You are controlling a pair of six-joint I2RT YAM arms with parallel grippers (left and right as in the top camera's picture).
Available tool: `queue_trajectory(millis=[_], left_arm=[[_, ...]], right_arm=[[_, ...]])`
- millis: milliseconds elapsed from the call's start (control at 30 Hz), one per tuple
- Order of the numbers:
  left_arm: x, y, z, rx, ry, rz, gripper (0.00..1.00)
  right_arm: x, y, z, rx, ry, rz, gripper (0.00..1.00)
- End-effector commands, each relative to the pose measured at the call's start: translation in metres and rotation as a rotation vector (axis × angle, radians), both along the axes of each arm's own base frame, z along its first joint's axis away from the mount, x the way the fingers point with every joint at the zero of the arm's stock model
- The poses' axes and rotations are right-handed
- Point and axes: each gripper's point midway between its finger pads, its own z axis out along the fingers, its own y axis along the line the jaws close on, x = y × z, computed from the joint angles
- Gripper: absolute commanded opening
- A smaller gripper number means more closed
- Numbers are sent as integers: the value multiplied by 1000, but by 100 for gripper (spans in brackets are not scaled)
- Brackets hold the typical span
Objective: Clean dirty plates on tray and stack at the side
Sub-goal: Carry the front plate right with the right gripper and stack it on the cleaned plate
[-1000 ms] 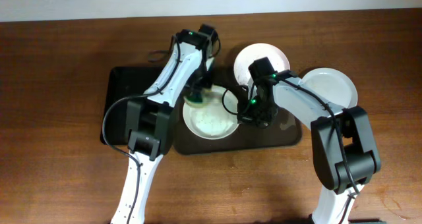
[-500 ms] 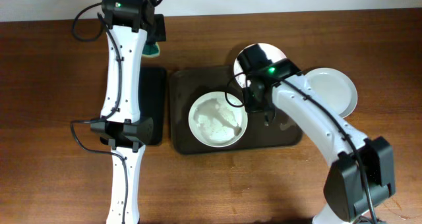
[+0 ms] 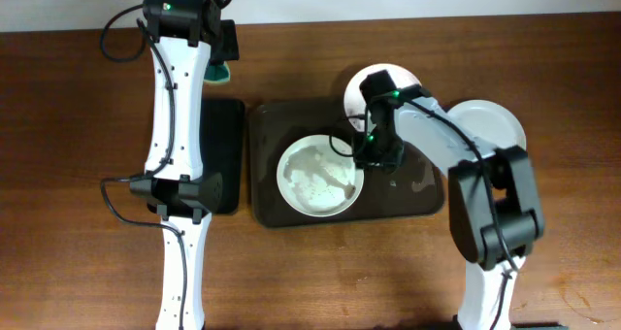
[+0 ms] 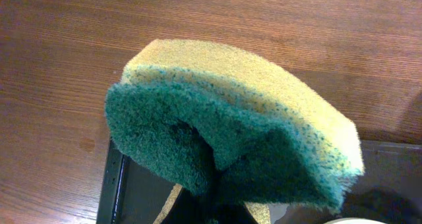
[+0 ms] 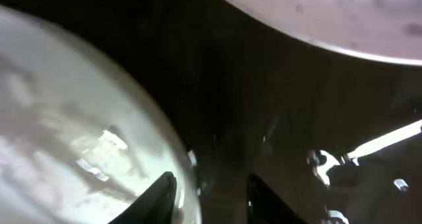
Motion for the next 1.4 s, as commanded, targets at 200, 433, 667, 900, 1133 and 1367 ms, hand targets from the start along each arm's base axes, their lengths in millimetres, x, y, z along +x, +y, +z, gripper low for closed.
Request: queue_trajectory(millis=[200, 433, 667, 900, 1133, 1367], left_arm=[[-1, 2, 13, 0, -28, -15, 0], [-1, 2, 13, 0, -28, -15, 0], [-1, 2, 13, 0, -28, -15, 0], [-1, 3, 13, 0, -28, -13, 0], [-1, 5, 13, 0, -28, -8, 0], [-1, 11, 13, 0, -28, 2, 0]], right_arm=[[-10, 2, -10, -63, 34, -4, 4], [18, -54, 142, -475, -364, -6, 4], [11, -51, 244, -936, -703, 23, 4], [-11, -10, 307, -1202, -1017, 113, 4], [-13, -28, 245, -907, -749, -40, 4], [32, -70, 182, -326, -390, -39, 4]])
